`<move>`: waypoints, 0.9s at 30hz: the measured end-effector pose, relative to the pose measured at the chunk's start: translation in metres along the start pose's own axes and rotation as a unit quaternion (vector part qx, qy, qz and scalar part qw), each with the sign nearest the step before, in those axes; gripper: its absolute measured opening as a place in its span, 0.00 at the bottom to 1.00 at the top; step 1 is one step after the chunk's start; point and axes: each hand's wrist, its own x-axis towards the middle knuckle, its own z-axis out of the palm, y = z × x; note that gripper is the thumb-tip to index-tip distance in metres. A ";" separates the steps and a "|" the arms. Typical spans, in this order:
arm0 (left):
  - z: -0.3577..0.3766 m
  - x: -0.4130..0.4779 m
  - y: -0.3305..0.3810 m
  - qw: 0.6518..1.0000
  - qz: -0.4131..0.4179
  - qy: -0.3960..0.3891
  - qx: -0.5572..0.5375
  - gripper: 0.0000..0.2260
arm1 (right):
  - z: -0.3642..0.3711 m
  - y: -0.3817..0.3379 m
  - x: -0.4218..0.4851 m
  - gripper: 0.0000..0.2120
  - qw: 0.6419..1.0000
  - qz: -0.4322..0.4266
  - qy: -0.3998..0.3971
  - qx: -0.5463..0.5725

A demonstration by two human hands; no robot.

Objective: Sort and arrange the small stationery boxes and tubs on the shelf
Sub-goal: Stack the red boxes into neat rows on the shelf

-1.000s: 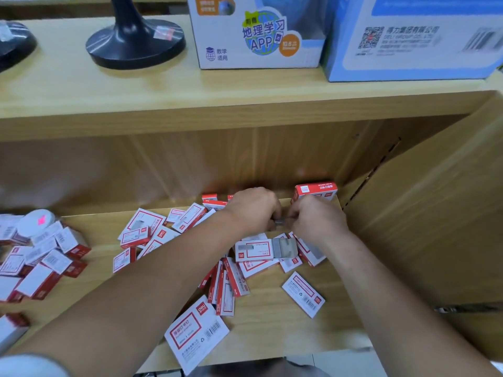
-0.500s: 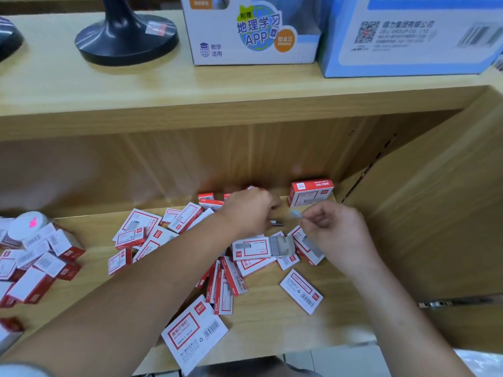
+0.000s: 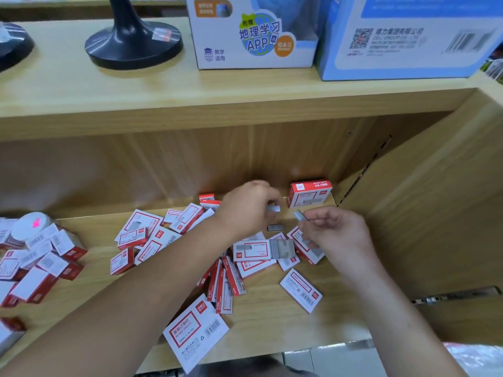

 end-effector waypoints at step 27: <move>-0.009 -0.063 0.027 0.839 -0.152 0.051 -0.520 0.06 | 0.020 -0.009 -0.035 0.09 0.986 -0.002 -0.070 0.153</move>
